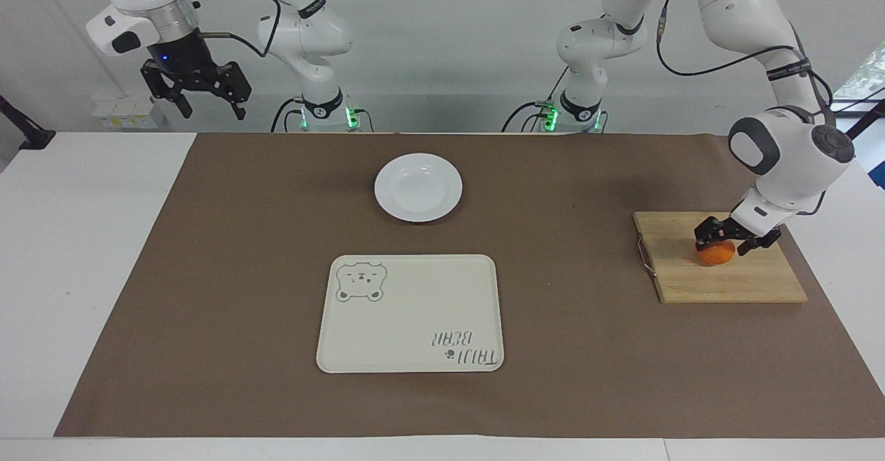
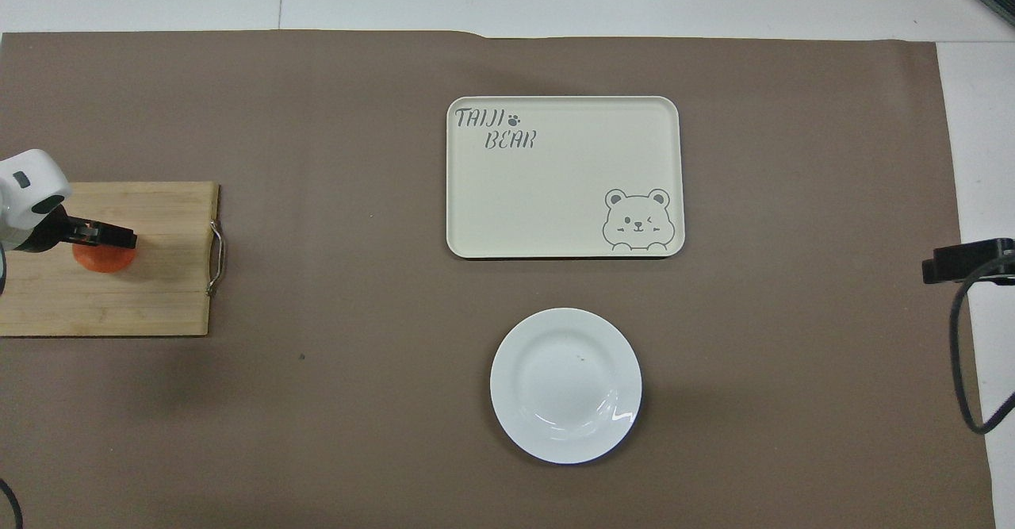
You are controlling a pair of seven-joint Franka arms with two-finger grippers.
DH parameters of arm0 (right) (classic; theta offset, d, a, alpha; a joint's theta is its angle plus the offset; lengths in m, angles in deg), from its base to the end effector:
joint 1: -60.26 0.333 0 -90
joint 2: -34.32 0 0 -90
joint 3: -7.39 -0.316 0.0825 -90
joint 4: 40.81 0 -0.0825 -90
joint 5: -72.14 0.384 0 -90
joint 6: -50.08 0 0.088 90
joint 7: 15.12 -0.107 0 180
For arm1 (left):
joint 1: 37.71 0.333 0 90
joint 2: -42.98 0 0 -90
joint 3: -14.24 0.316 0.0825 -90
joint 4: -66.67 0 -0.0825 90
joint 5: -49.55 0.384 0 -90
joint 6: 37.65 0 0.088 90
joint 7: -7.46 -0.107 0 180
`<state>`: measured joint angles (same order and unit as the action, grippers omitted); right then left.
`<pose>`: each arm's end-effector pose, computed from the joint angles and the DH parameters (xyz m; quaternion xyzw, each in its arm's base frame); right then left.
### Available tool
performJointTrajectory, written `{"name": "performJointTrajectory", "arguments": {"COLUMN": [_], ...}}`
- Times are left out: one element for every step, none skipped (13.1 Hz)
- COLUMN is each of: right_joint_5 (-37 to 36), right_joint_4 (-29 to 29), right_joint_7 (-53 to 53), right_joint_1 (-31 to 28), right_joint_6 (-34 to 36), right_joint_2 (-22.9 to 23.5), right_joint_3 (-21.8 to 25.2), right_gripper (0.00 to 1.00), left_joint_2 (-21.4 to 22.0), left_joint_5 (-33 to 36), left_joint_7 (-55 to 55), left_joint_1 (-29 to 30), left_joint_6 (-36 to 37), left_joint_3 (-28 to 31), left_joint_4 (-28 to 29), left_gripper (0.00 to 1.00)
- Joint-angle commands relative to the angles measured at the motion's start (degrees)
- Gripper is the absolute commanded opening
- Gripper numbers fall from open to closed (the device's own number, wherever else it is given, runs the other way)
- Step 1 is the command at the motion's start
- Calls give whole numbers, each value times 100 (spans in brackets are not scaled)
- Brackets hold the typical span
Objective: Place orange and plate with both arms
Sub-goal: 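Close the left gripper on the orange on the wooden board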
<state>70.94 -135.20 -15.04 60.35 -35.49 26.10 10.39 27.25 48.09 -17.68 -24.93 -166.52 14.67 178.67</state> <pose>0.5002 -0.0300 0.6575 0.9996 -0.0252 -0.0055 0.0066 0.5935 0.1384 0.3398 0.9953 -0.0962 0.0124 0.0052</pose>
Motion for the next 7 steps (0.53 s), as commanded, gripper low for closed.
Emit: {"name": "performJointTrajectory", "arguments": {"right_joint_5": [112, 112, 112, 112, 112, 112, 112], "right_joint_4": [8, 8, 8, 8, 8, 8, 8], "right_joint_7": [-70, -70, -70, -61, -61, -70, -70], "right_joint_1": [-62, -62, -62, -62, -62, -62, -62], "right_joint_6": [-13, -13, -13, -13, -13, -13, -13], "right_joint_2": [-13, -13, -13, -13, -13, -13, -13], "right_joint_3": [-37, -37, -37, -37, -37, -37, -37], "right_gripper": [100, 100, 100, 100, 100, 100, 100], "left_joint_2": [106, 106, 115, 115, 115, 115, 97], "left_joint_5": [-47, -47, -47, -47, -47, -47, -47], "left_joint_7": [-114, -114, -114, -114, -114, -44, -26], "left_joint_1": [84, 93, 110, 119, 110, 93, 49], "left_joint_6": [-192, -148, -122, -95, -95, -104, -104], "left_joint_3": [-34, -34, -34, -34, -34, -34, -34], "left_joint_4": [198, 207, 207, 207, 207, 199, 146], "left_gripper": [100, 100, 100, 100, 94, 51, 1]}}
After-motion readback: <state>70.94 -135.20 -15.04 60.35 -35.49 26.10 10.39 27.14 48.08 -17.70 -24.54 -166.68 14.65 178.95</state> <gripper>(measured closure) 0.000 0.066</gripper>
